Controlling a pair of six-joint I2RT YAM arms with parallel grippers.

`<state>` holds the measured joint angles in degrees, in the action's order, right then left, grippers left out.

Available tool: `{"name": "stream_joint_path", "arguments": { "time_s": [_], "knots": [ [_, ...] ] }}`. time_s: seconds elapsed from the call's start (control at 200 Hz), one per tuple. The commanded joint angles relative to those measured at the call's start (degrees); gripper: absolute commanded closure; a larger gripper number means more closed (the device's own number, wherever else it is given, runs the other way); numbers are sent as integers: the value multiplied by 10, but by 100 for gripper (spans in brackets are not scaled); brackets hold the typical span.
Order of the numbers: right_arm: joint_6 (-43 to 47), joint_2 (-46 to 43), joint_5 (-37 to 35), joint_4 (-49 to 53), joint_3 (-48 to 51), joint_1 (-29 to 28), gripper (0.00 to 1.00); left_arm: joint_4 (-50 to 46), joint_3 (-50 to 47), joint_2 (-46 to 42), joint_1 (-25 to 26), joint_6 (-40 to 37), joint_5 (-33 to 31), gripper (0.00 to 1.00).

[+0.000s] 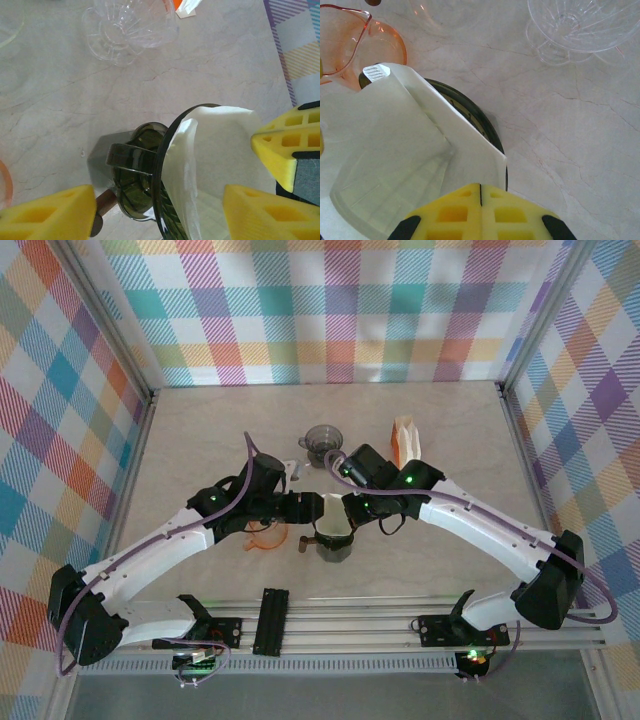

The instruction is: Place the coffee filter in the dripper

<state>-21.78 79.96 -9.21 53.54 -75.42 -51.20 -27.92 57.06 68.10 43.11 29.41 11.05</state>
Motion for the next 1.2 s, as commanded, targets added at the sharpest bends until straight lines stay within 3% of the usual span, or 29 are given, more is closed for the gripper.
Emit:
{"name": "stream_joint_path", "arguments": {
  "time_s": [0.0,0.12,0.255,0.415,0.53,1.195],
  "knots": [
    [4,3,-3,-2,-6,-5,96,-4,7,3,8,-13,-4,42],
    [2,3,-3,-2,-6,-5,96,-14,7,11,8,-14,-8,53],
    [1,-2,-6,0,-10,-5,90,-18,7,13,8,-13,-13,56],
    [-8,-23,-23,-4,-15,-5,41,-19,9,13,8,-12,-13,56],
    [-15,-7,-14,-6,-13,-3,26,-16,7,12,8,-11,-12,56],
    [-28,94,-18,-34,16,13,23,-8,3,17,8,-7,-7,55]
  ]
}}
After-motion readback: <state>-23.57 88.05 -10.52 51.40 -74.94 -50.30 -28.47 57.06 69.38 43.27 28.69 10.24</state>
